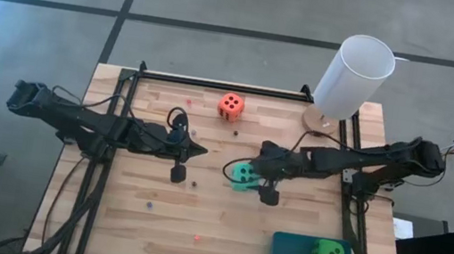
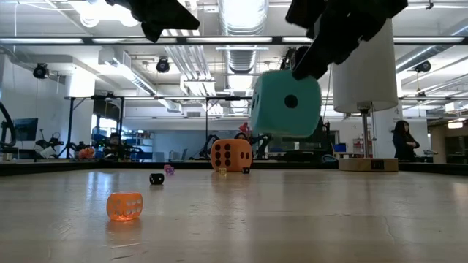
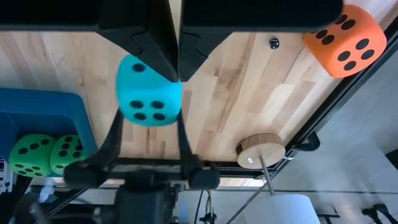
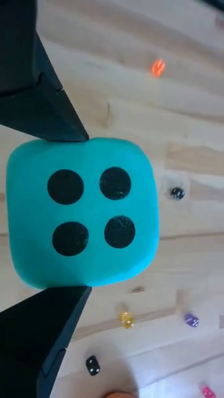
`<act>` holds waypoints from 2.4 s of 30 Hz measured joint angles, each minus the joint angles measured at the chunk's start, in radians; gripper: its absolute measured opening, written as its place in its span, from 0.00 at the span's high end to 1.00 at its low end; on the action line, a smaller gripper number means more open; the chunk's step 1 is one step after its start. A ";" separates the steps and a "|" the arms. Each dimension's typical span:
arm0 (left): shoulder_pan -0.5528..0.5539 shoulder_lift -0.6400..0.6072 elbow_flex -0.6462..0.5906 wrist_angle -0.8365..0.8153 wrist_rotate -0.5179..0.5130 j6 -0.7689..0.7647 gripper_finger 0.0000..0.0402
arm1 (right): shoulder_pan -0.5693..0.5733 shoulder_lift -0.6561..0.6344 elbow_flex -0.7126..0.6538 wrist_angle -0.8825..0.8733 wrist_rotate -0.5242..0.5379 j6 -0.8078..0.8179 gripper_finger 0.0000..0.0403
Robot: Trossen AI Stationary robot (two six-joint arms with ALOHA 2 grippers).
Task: Pick & Place Dice
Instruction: Put the large blue die into the blue bin
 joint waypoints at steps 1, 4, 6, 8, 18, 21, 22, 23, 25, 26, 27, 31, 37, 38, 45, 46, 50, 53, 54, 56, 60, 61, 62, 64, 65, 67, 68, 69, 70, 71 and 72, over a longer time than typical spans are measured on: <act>0.000 0.000 0.000 0.000 0.000 0.000 0.96 | 0.010 -0.011 0.001 -0.004 0.000 0.008 0.12; 0.000 0.000 0.000 0.000 0.000 0.000 0.96 | 0.043 -0.052 0.002 -0.025 0.000 0.036 0.12; 0.000 0.000 0.000 0.000 0.000 0.000 0.96 | 0.068 -0.084 0.003 -0.053 0.000 0.060 0.12; 0.000 0.000 0.000 0.000 0.000 -0.001 0.96 | 0.097 -0.114 0.002 -0.072 0.001 0.085 0.12; -0.001 0.000 0.000 0.000 0.000 -0.002 0.96 | 0.219 -0.232 0.002 -0.142 0.016 0.149 0.12; -0.001 0.000 0.000 0.000 0.000 -0.002 0.96 | 0.244 -0.258 0.002 -0.158 0.058 0.155 0.12; -0.001 0.000 0.000 0.000 0.000 -0.002 0.96 | 0.248 -0.263 0.002 -0.159 0.068 0.154 0.12; -0.001 0.000 0.000 0.000 0.000 -0.002 0.96 | 0.254 -0.269 0.002 -0.158 0.077 0.154 0.12; -0.001 0.000 0.000 0.000 0.000 -0.002 0.96 | 0.261 -0.275 0.001 -0.163 0.082 0.155 0.12; -0.001 0.000 0.000 0.000 0.000 -0.002 0.96 | 0.261 -0.277 0.001 -0.161 0.082 0.154 0.12; -0.001 0.000 0.000 0.000 0.000 -0.002 0.96 | 0.261 -0.279 0.001 -0.164 0.082 0.154 0.12; 0.000 0.000 0.000 0.000 0.000 -0.003 0.96 | 0.261 -0.278 0.001 -0.167 0.082 0.153 0.12; 0.000 0.000 0.000 0.000 0.000 -0.002 0.96 | 0.261 -0.277 0.001 -0.169 0.082 0.151 0.12; 0.000 0.000 0.000 0.000 0.000 -0.003 0.96 | 0.261 -0.277 0.001 -0.169 0.082 0.152 0.12; 0.000 0.000 0.000 0.000 0.000 -0.003 0.96 | 0.261 -0.277 0.001 -0.169 0.080 0.153 0.12; 0.000 0.000 0.000 0.000 0.000 -0.003 0.96 | 0.261 -0.278 0.001 -0.169 0.076 0.160 0.12; 0.000 0.000 0.000 0.000 0.000 -0.003 0.96 | 0.282 -0.292 0.018 -0.252 0.044 0.225 0.12; 0.000 0.002 0.000 0.000 0.000 -0.002 0.96 | 0.314 -0.294 0.040 -0.342 0.043 0.274 0.12; 0.000 0.002 0.000 0.000 0.000 -0.002 0.96 | 0.325 -0.295 0.047 -0.366 0.042 0.295 0.12; 0.000 0.002 0.000 0.000 0.000 -0.002 0.96 | 0.352 -0.296 0.058 -0.383 0.042 0.331 0.12; 0.000 0.003 0.000 0.000 0.000 -0.002 0.96 | 0.415 -0.298 0.069 -0.405 0.043 0.377 0.12; 0.000 0.003 0.000 0.000 0.000 -0.002 0.96 | 0.430 -0.298 0.072 -0.405 0.043 0.384 0.12; 0.000 0.003 0.000 0.000 0.000 -0.002 0.96 | 0.444 -0.299 0.074 -0.406 0.045 0.391 0.12; 0.000 0.003 0.000 0.000 0.000 -0.002 0.96 | 0.474 -0.298 0.079 -0.405 0.052 0.406 0.12; 0.000 0.003 0.000 0.000 0.000 -0.002 0.96 | 0.489 -0.298 0.079 -0.405 0.053 0.420 0.12; 0.000 0.003 0.000 0.000 0.000 -0.002 0.96 | 0.514 -0.298 0.081 -0.406 0.056 0.449 0.12; 0.000 0.003 0.000 0.000 0.000 -0.002 0.96 | 0.528 -0.298 0.081 -0.404 0.056 0.462 0.12; 0.000 0.003 0.000 0.000 0.000 -0.002 0.96 | 0.542 -0.298 0.081 -0.406 0.055 0.475 0.12; 0.000 0.003 0.000 0.000 0.000 -0.002 0.96 | 0.556 -0.298 0.081 -0.406 0.055 0.489 0.12; 0.000 0.003 0.000 0.000 0.000 -0.002 0.96 | 0.569 -0.298 0.081 -0.406 0.055 0.500 0.12; 0.000 0.003 0.000 0.000 0.000 -0.002 0.96 | 0.580 -0.298 0.081 -0.406 0.055 0.507 0.12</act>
